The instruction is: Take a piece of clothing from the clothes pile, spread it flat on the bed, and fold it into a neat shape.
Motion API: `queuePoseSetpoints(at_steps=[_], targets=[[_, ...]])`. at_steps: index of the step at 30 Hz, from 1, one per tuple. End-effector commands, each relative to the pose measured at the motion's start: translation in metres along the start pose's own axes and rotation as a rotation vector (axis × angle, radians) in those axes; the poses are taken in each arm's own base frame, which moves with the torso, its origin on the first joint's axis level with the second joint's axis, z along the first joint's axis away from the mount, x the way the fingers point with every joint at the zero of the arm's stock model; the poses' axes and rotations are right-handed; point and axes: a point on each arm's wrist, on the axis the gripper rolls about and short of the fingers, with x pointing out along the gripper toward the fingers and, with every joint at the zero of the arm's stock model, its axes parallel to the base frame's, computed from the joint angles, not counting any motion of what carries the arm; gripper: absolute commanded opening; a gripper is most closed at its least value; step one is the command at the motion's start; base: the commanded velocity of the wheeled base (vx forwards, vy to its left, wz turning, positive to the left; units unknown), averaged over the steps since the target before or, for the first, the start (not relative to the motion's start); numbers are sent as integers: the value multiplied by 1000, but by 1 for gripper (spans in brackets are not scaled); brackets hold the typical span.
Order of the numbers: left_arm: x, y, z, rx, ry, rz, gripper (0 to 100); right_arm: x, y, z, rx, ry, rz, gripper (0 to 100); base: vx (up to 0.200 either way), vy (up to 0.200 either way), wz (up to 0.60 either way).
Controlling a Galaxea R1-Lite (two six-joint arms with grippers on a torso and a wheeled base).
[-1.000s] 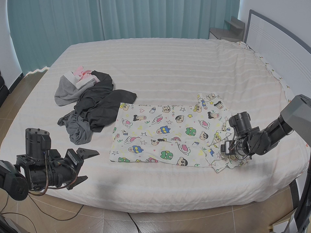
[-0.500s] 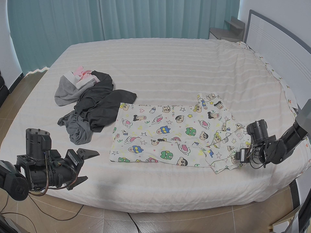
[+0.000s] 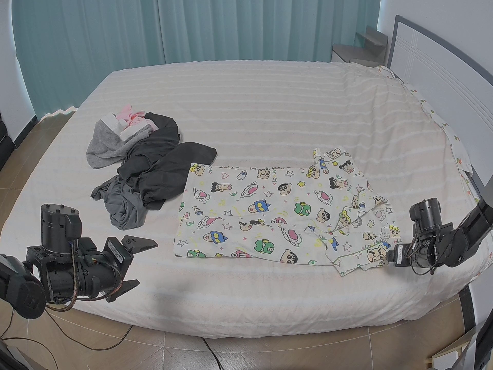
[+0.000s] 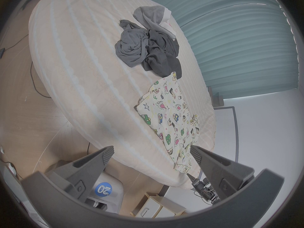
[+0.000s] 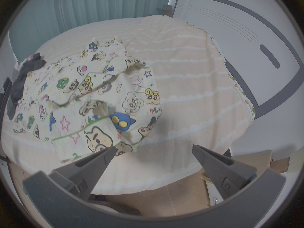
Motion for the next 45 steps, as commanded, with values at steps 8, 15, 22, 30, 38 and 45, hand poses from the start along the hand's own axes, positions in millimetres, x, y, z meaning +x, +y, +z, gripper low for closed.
queuePoseSetpoints(at_steps=[8,15,22,30,38,45], targets=[[0,0,0,0,0,0,100,-66,14,13,148,-85,384,100,0,0,0],[0,0,0,0,0,0,100,-86,32,-14,414,144,623,100,0,0,0],[0,0,0,0,2,1,100,-82,44,-31,14,4,671,100,0,0,0],[0,0,0,1,1,-1,100,-53,88,-24,-220,-43,583,100,0,0,0],[0,0,0,0,0,0,100,-19,128,-14,-314,-108,450,100,0,0,0],[0,0,0,0,0,1,100,-3,140,-4,-339,-115,394,100,0,0,0]])
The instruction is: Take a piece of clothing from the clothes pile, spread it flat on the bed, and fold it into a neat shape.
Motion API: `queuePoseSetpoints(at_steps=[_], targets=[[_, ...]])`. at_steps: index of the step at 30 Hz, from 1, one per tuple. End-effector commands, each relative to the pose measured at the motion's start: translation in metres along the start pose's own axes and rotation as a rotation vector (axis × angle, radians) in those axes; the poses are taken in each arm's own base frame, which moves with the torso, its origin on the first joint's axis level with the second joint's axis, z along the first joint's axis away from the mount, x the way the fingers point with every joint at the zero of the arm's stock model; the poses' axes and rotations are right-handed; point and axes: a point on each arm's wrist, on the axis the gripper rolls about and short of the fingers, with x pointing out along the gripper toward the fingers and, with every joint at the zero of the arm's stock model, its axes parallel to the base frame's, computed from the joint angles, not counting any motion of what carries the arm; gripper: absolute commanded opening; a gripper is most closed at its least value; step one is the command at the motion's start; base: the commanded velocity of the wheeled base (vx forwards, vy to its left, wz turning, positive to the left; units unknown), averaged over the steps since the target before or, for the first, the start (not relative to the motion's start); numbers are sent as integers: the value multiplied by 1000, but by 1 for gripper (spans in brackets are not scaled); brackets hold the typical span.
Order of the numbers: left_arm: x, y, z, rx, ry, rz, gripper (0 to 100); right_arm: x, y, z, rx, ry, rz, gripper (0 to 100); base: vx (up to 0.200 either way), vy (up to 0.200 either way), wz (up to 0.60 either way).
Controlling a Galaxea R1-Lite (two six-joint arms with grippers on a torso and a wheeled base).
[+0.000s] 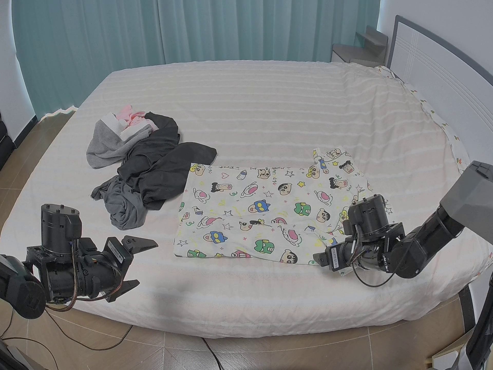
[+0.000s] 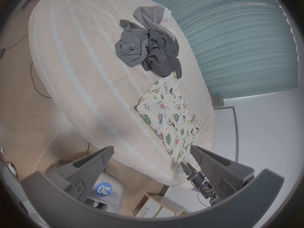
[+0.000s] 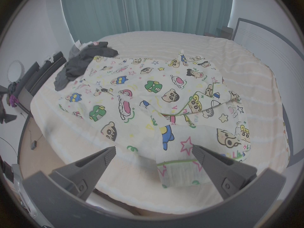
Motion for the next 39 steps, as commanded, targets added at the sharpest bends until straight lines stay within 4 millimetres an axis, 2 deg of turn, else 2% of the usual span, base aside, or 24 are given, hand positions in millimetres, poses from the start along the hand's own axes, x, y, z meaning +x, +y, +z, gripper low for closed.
queuePoseSetpoints(at_steps=[1,6,13,14,20,27,39], targets=[[1,0,0,-1,0,2,100,26,6,-5,-24,43,-31,100,0,0,0],[1,1,0,-2,2,5,100,38,6,1,-17,19,-94,100,0,0,0],[1,1,0,-2,2,5,100,44,5,7,-10,-2,-141,100,0,0,0],[1,1,0,-2,2,5,100,44,5,7,-10,-2,-141,0,0,0,0],[2,1,0,-2,2,6,100,50,4,4,-11,-2,-192,0,0,0,0],[2,1,0,-2,4,9,100,50,3,9,-1,-22,-202,0,0,0,0],[2,1,0,-2,4,9,100,51,-3,32,42,-90,-229,0,0,0,0]])
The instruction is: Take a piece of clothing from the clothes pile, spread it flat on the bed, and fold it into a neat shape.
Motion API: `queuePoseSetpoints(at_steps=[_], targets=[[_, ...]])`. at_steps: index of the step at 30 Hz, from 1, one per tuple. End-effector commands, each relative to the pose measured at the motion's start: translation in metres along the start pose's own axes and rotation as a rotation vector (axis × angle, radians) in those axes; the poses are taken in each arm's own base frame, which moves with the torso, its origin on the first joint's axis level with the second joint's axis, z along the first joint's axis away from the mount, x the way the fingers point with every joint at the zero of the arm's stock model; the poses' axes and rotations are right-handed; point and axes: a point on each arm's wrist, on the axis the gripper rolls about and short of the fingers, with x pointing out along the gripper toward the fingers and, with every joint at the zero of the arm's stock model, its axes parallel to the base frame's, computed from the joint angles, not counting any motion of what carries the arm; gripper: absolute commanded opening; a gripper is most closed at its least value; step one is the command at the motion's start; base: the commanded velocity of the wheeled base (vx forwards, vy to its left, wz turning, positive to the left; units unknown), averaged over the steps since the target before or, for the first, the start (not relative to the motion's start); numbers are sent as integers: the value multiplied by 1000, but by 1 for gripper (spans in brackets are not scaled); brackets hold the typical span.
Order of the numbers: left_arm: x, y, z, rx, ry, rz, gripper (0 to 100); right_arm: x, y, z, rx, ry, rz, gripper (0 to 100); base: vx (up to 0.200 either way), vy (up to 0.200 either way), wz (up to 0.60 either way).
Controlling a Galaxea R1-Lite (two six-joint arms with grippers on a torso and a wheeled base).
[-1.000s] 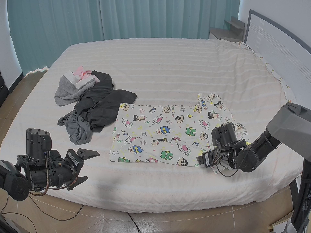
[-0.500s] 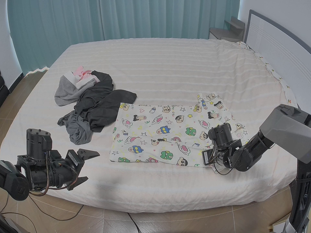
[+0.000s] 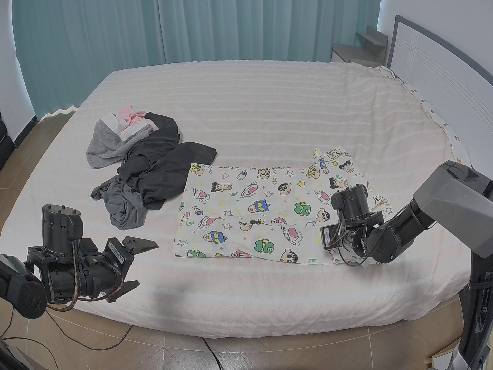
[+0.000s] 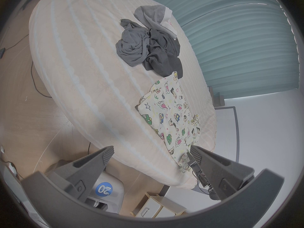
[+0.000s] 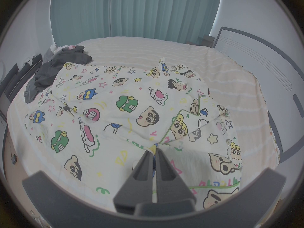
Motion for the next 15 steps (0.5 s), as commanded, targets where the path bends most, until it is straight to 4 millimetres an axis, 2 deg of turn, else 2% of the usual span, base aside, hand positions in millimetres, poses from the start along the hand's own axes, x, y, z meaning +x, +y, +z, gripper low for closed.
queuePoseSetpoints(at_steps=[1,12,15], targets=[[0,0,0,0,0,0,100,1,-1,6,11,-16,-3,0,0,0,0],[1,0,0,-1,1,2,100,7,-3,20,73,-50,-8,0,0,0,0],[1,1,0,-1,1,2,100,7,-4,19,87,-7,-9,0,0,0,0]])
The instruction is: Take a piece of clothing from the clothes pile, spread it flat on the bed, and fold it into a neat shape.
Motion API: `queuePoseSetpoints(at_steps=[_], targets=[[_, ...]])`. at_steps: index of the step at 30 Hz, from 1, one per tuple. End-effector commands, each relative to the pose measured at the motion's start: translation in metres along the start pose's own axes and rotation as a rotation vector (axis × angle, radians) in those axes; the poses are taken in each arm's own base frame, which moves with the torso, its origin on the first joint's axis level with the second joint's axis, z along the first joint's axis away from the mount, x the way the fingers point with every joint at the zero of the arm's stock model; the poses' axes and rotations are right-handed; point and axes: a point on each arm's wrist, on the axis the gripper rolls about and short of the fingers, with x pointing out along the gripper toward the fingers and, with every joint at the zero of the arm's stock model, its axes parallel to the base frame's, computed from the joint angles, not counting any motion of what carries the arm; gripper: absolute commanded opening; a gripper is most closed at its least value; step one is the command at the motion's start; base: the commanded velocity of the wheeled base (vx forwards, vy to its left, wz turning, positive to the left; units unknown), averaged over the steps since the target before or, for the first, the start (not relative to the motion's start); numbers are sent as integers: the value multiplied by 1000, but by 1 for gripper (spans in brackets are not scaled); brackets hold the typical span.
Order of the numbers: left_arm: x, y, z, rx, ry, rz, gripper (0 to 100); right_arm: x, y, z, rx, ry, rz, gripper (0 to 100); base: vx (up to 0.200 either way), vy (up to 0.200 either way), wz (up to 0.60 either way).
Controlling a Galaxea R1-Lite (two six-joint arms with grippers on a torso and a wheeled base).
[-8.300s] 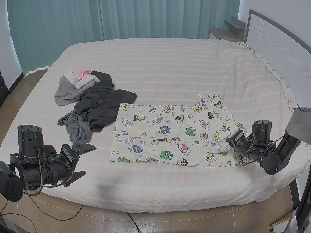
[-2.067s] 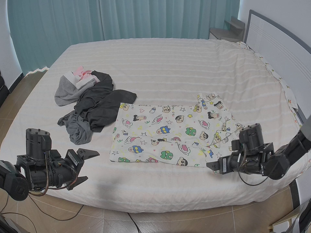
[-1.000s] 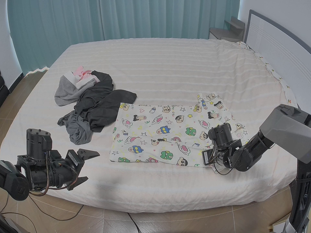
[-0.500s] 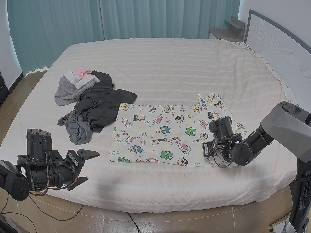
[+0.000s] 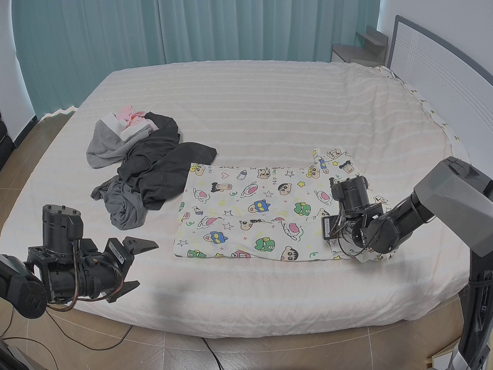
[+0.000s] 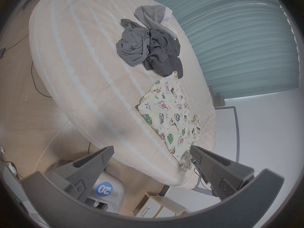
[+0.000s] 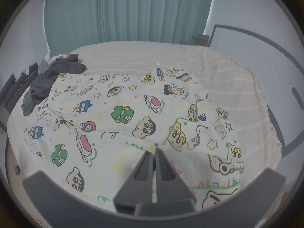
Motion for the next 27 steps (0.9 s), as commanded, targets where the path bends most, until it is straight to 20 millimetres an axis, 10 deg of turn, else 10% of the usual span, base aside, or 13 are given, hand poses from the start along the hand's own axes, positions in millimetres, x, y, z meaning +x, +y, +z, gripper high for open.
queuePoseSetpoints(at_steps=[1,5,6,14,27], targets=[[0,0,0,0,1,1,100,0,0,3,30,27,1,0,0,0,0],[0,0,0,0,1,1,100,-3,2,4,107,109,35,0,0,0,0],[0,0,0,0,1,1,100,-4,3,4,119,124,46,100,0,0,0],[3,1,0,-3,5,11,100,-6,-2,3,176,156,53,100,0,0,0],[3,2,0,-3,6,12,100,-70,-84,9,361,202,172,100,0,0,0]])
